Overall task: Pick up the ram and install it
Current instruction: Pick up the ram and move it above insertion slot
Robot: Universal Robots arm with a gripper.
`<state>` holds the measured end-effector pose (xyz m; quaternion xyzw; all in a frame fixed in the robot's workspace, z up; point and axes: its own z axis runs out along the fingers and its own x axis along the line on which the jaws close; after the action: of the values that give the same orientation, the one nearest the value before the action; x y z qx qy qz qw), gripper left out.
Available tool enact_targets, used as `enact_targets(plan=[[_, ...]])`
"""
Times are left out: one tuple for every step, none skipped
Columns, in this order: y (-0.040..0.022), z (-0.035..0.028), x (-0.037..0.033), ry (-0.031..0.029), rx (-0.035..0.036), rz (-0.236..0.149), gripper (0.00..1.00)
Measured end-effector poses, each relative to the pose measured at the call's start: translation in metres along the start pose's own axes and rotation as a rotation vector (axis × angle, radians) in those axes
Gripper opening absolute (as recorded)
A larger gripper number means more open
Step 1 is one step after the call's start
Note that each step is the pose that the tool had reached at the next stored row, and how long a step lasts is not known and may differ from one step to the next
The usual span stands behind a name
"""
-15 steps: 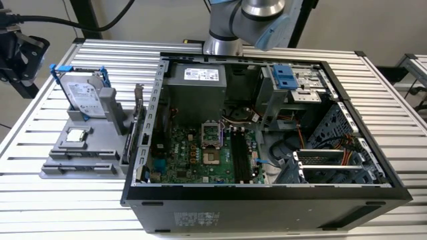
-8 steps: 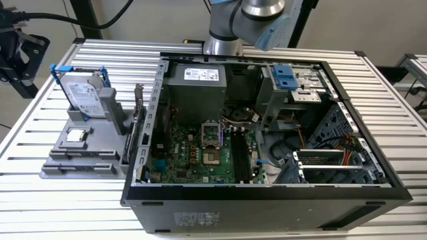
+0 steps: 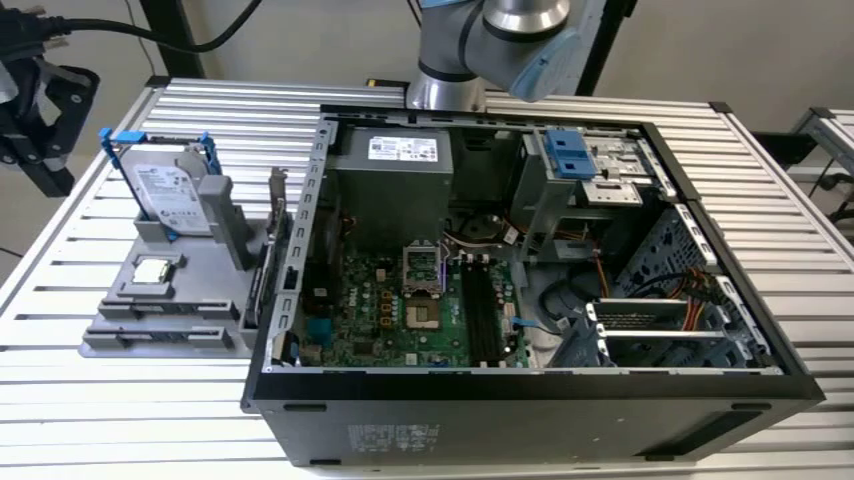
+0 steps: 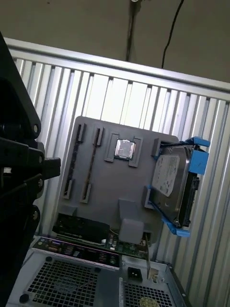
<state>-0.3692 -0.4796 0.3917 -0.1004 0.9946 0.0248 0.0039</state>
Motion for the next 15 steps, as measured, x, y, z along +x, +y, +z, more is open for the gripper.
enact_targets(plan=[[0.0,0.0,0.0,0.0005,-0.0001,-0.011,0.0],[0.0,0.0,0.0,0.001,-0.0003,-0.022,0.0],[0.0,-0.0001,0.0,0.0016,-0.0004,-0.032,0.0],[0.0,-0.0001,0.0,0.002,-0.0005,-0.042,0.0],[0.0,-0.0001,0.0,0.0026,-0.0007,-0.053,0.0],[0.0,-0.0002,0.0,0.0031,-0.0008,-0.064,0.0],[0.0,-0.0003,0.0,0.0036,-0.0009,-0.074,0.0],[0.0,-0.0003,0.0,0.004,-0.0011,-0.083,0.0],[0.0,-0.0004,-0.0001,0.0045,-0.0012,-0.092,0.0],[0.0,-0.0005,-0.0002,0.005,-0.0013,-0.101,0.0],[0.0,-0.0005,-0.0003,0.0054,-0.0014,-0.11,0.0],[-0.0001,-0.0006,-0.0005,0.0057,-0.0015,-0.117,0.0],[-0.0001,-0.0006,-0.0006,0.0061,-0.0016,-0.125,0.0],[-0.0001,-0.0007,-0.0008,0.0064,-0.0017,-0.133,0.0],[-0.0002,-0.0007,-0.001,0.0068,-0.0018,-0.14,0.0]])
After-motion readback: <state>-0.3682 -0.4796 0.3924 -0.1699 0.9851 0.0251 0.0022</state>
